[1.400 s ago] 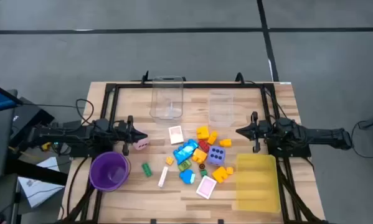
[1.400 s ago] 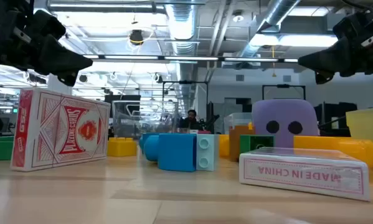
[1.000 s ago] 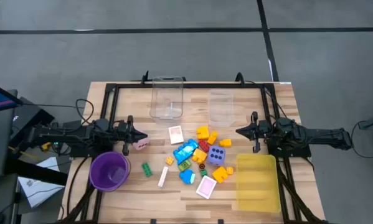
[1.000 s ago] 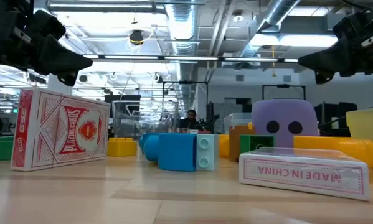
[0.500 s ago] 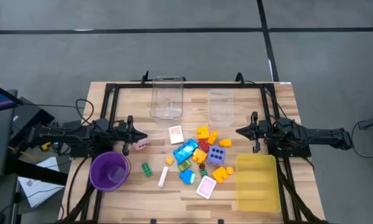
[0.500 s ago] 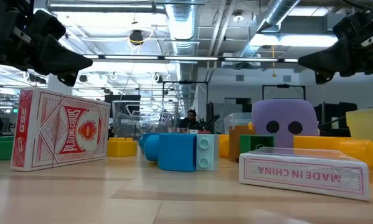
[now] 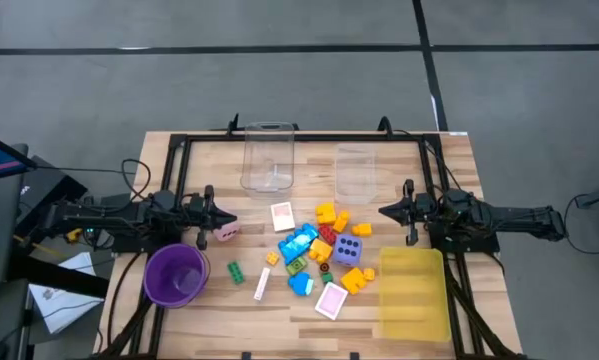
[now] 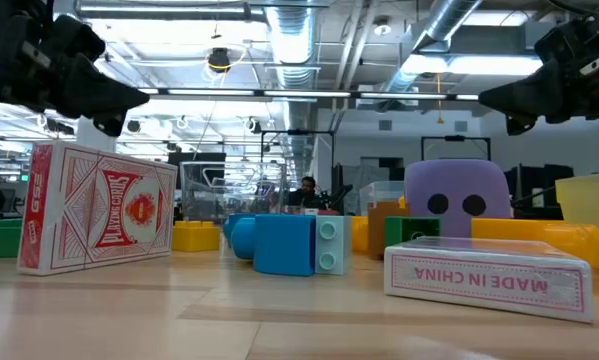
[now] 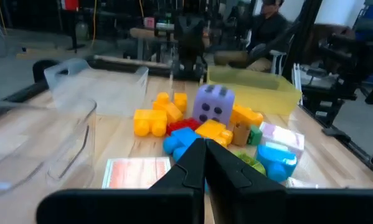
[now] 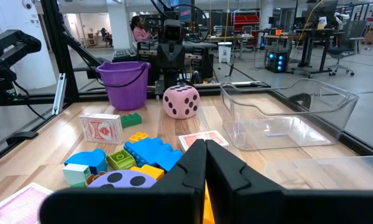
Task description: Pick & Place Toys
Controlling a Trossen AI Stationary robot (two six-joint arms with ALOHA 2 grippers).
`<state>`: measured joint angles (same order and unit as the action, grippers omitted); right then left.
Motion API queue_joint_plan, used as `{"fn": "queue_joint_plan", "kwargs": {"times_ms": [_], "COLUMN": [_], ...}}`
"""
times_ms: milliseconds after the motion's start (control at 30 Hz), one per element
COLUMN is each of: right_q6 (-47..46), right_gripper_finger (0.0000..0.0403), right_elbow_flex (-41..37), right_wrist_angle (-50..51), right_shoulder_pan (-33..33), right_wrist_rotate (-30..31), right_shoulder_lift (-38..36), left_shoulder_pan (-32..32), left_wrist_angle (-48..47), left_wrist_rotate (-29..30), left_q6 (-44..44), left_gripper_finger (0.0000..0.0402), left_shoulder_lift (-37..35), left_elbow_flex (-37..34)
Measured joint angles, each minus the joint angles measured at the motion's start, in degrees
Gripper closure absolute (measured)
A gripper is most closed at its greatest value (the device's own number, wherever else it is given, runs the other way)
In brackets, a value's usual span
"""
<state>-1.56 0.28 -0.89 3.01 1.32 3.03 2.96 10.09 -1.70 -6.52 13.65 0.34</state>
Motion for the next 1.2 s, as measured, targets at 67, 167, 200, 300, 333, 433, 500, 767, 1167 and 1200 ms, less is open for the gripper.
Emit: {"fn": "queue_joint_plan", "kwargs": {"times_ms": [67,167,200,300,333,433,500,767,1167,1200], "right_q6": [0.0,0.0,0.0,-0.01,-0.01,0.0,-0.01,-0.26,-26.12,-30.51], "right_gripper_finger": [0.0399,0.0399,0.0399,0.0399,0.0399,0.0399,0.0399,0.0399,0.0399,0.0399], "right_elbow_flex": [-0.01,-0.01,-0.01,0.0,0.0,-0.01,0.01,-0.01,-0.01,-0.01], "right_wrist_angle": [0.02,0.0,0.0,0.0,0.01,0.0,0.0,0.0,-7.81,-10.13], "right_shoulder_pan": [0.0,0.02,0.0,0.01,0.0,0.0,0.01,0.01,0.48,0.5], "right_wrist_rotate": [0.0,-0.02,-0.02,-0.01,-0.02,0.0,-0.01,-0.01,0.28,0.37], "right_shoulder_lift": [0.0,0.0,0.0,0.01,0.01,0.0,0.01,0.02,-0.03,-0.04], "left_shoulder_pan": [0.0,0.0,0.0,0.0,0.0,0.0,0.0,0.0,0.0,0.0], "left_wrist_angle": [3.92,11.91,15.81,27.79,31.09,40.96,44.56,46.56,48.32,48.75], "left_wrist_rotate": [-0.23,1.04,1.53,2.75,3.11,3.73,4.98,13.9,14.36,14.57], "left_q6": [-3.66,-11.18,-14.06,-24.94,-28.02,-32.53,-32.27,-32.79,-35.94,-35.94], "left_gripper_finger": [0.0399,0.0399,0.0399,0.0399,0.0399,0.0399,0.0399,0.0399,0.0399,0.0399], "left_shoulder_lift": [-0.04,0.1,0.25,0.22,0.23,0.22,0.22,0.31,5.2,5.89], "left_elbow_flex": [0.0,0.0,0.01,0.0,0.0,0.0,0.0,0.0,1.33,1.74]}}
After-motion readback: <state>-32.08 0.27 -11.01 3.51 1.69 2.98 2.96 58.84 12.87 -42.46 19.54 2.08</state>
